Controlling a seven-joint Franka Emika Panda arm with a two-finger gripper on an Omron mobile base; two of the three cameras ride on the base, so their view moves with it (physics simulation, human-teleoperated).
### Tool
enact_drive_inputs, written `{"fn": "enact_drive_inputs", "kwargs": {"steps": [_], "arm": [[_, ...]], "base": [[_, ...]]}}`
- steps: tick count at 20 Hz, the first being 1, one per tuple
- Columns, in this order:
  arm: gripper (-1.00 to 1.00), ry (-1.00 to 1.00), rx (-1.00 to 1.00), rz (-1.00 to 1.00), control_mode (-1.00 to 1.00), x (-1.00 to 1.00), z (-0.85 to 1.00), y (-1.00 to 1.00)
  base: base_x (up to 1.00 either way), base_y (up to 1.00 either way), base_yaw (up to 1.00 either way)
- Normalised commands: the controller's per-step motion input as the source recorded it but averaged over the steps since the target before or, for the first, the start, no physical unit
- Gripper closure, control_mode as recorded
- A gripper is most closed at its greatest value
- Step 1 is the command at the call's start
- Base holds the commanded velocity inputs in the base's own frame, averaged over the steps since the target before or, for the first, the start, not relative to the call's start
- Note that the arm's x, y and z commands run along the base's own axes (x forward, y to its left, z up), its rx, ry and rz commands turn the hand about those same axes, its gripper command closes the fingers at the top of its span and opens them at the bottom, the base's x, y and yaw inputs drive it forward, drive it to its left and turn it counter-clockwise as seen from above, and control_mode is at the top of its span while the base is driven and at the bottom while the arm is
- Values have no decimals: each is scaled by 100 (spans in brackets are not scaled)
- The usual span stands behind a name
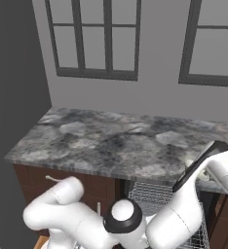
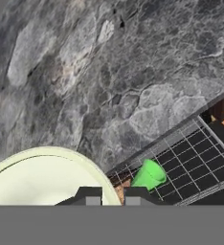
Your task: Pick up the cup and bowl from the counter, place them in the dishwasher, and close the dishwasher door.
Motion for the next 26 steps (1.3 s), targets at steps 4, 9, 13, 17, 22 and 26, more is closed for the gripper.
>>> {"fn": "enact_drive_inputs", "kwargs": {"steps": [4,9,13,17,22,26], "arm": [[100,-5,0,-2,-100,-65,-14,22],[100,-3,0,-9,-100,-59,-29,0],[100,0,-1,-9,-100,-38,-50,6],[100,0,-2,-10,-100,-22,-54,9],[100,0,0,-5,-100,-6,-46,0],[100,0,0,0,-100,0,-42,0]], "base": [[0,0,0],[0,0,0],[0,0,0],[0,0,0],[0,0,0],[0,0,0]]}}
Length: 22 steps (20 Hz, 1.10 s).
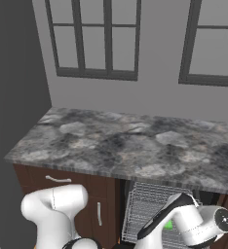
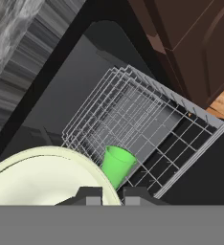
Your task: Pick up the cup and bowl from the counter, place them in the dishwasher, and close the dishwasher door.
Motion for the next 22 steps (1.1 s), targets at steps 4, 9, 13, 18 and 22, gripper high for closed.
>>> {"fn": "enact_drive_inputs", "kwargs": {"steps": [4,9,13,18,22], "arm": [[100,0,0,0,-100,1,-37,0],[100,0,0,0,-100,11,-35,0],[100,3,0,0,-100,23,-33,0],[100,6,0,0,-100,31,-33,0],[100,5,0,0,-100,30,-39,0]], "base": [[0,0,0],[0,0,0],[0,0,0],[0,0,0],[0,0,0]]}}
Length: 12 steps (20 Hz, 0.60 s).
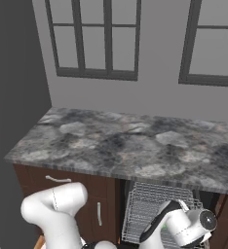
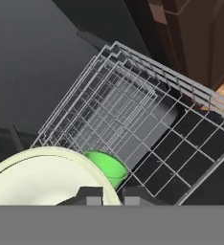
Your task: Pick up the cup and bowl from the counter, place them in the dishwasher, and close the dishwasher door.
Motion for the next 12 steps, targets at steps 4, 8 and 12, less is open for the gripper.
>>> {"fn": "enact_drive_inputs", "kwargs": {"steps": [4,8,12], "arm": [[100,3,0,0,-100,21,-41,-4],[100,1,0,0,-100,11,-37,-16],[100,0,0,0,-100,1,-29,-31]], "base": [[0,0,0],[0,0,0],[0,0,0]]}}
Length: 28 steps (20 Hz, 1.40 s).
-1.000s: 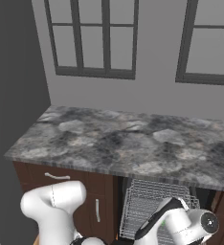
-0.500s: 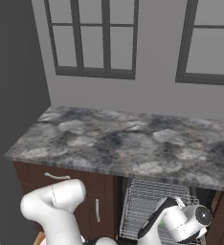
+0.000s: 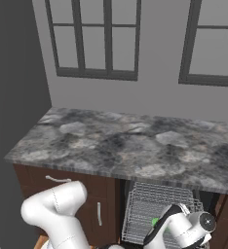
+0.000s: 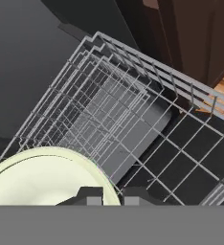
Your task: Pick up the cup and bowl from the counter, place them in the dishwasher, and close the dishwasher door.
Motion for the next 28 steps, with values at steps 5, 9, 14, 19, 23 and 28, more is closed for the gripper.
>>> {"fn": "enact_drive_inputs", "kwargs": {"steps": [5,9,14,19,23,28], "arm": [[100,1,0,0,-100,10,-37,-29],[100,2,0,0,-100,15,-47,-22],[100,1,0,0,-100,16,-42,-26],[-100,2,0,0,-100,14,-46,-19],[-100,0,0,0,-100,9,-39,-21],[-100,0,0,-2,-100,5,-2,-33]], "base": [[0,0,0],[0,0,0],[0,0,0],[0,0,0],[0,0,0],[0,0,0]]}}
